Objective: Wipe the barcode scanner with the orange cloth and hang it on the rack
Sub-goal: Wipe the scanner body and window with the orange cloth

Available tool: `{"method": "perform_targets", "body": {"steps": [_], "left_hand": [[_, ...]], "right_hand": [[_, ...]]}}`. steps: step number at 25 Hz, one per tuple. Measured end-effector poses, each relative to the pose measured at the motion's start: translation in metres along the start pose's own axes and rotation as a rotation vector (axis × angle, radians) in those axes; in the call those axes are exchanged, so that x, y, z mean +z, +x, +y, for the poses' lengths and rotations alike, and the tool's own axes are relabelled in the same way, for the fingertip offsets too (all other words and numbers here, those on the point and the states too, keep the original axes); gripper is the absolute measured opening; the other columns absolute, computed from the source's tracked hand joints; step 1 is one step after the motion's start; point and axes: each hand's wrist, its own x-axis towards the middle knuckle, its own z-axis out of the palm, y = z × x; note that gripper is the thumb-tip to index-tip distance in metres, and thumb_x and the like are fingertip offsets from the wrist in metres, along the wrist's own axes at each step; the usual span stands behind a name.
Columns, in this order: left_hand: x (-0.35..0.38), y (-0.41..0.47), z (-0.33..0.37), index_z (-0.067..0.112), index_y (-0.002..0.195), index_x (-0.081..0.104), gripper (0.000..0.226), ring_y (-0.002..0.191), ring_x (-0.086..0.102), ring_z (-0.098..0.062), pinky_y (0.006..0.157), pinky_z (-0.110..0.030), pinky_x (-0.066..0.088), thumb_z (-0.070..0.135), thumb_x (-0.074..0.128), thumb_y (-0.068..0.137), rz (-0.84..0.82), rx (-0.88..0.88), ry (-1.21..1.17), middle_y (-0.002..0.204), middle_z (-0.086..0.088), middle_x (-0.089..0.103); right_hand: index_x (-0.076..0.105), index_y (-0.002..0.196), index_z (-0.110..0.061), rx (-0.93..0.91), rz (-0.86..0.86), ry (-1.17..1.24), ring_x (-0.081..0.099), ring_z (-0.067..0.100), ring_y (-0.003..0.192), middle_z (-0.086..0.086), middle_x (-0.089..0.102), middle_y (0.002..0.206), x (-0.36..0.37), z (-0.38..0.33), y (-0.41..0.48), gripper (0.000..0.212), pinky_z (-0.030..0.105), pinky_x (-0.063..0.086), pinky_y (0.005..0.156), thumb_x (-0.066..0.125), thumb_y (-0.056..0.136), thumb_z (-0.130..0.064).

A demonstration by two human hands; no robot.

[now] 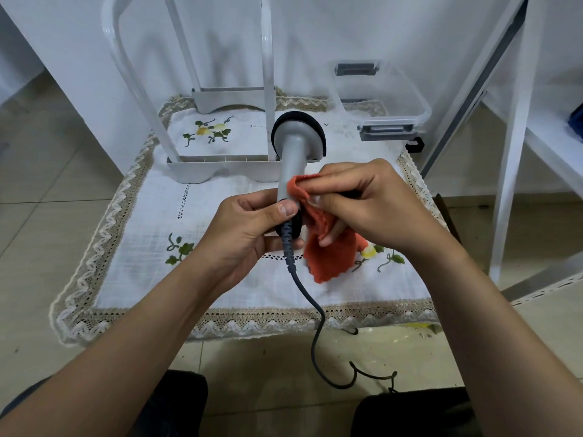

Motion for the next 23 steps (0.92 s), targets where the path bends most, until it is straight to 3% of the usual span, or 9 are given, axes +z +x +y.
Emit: {"method": "perform_targets", "body": {"steps": [2, 5, 11, 15, 18, 21, 23], "left_hand": [[0.0, -0.001, 0.0, 0.014, 0.085, 0.083, 0.018, 0.075, 0.072, -0.02, 0.059, -0.031, 0.06, 0.023, 0.08, 0.07, -0.016, 0.003, 0.002, 0.081, -0.009, 0.074], [0.001, -0.001, -0.001, 0.015, 0.082, 0.083, 0.014, 0.081, 0.075, -0.021, 0.06, -0.032, 0.06, 0.02, 0.078, 0.07, -0.022, 0.0, 0.005, 0.082, -0.008, 0.077], [0.0, 0.0, -0.002, 0.01, 0.095, 0.079, 0.027, 0.089, 0.075, -0.025, 0.06, -0.033, 0.06, 0.017, 0.074, 0.07, 0.001, -0.006, 0.009, 0.09, -0.011, 0.078], [0.001, -0.001, -0.003, 0.01, 0.093, 0.08, 0.026, 0.092, 0.075, -0.026, 0.064, -0.035, 0.061, 0.018, 0.078, 0.068, 0.016, -0.021, 0.102, 0.1, -0.014, 0.08], [0.004, -0.003, -0.004, 0.007, 0.101, 0.077, 0.038, 0.094, 0.073, -0.034, 0.065, -0.036, 0.061, 0.019, 0.08, 0.066, 0.016, -0.032, 0.181, 0.103, -0.015, 0.079], [0.007, -0.006, -0.003, 0.007, 0.101, 0.078, 0.036, 0.096, 0.074, -0.041, 0.066, -0.036, 0.062, 0.016, 0.082, 0.067, 0.005, -0.04, 0.223, 0.101, -0.015, 0.08], [0.009, -0.007, -0.004, 0.007, 0.101, 0.079, 0.03, 0.089, 0.076, -0.037, 0.067, -0.038, 0.063, 0.009, 0.083, 0.071, -0.005, -0.038, 0.265, 0.099, -0.016, 0.08]], "right_hand": [[0.076, 0.112, -0.02, 0.012, -0.045, 0.007, 0.075, 0.017, 0.063, 0.02, 0.071, 0.102, 0.0, -0.001, -0.001, 0.033, 0.03, 0.063, 0.054, 0.063, 0.097, 0.008], [0.074, 0.116, -0.016, 0.005, 0.033, -0.023, 0.075, 0.013, 0.065, 0.022, 0.071, 0.107, 0.001, 0.001, 0.0, 0.032, 0.028, 0.063, 0.053, 0.063, 0.097, 0.007], [0.077, 0.112, -0.015, 0.011, -0.078, -0.062, 0.074, 0.026, 0.07, 0.022, 0.068, 0.094, -0.003, -0.005, -0.001, 0.03, 0.039, 0.065, 0.055, 0.064, 0.097, 0.007], [0.077, 0.109, -0.023, -0.055, 0.193, -0.1, 0.076, 0.028, 0.063, 0.02, 0.07, 0.094, -0.006, -0.003, 0.003, 0.028, 0.043, 0.064, 0.051, 0.067, 0.098, 0.0], [0.078, 0.106, -0.026, -0.156, 0.341, -0.273, 0.073, 0.025, 0.059, 0.017, 0.07, 0.084, -0.013, 0.002, 0.005, 0.025, 0.028, 0.062, 0.051, 0.068, 0.098, -0.005], [0.081, 0.109, -0.02, -0.223, 0.328, -0.438, 0.069, 0.018, 0.062, 0.014, 0.071, 0.078, -0.015, 0.009, 0.006, 0.023, 0.005, 0.049, 0.055, 0.068, 0.098, -0.005], [0.081, 0.111, -0.02, -0.224, 0.327, -0.503, 0.069, 0.018, 0.065, 0.012, 0.073, 0.079, -0.014, 0.012, 0.008, 0.022, 0.0, 0.043, 0.058, 0.068, 0.098, -0.007]]}}
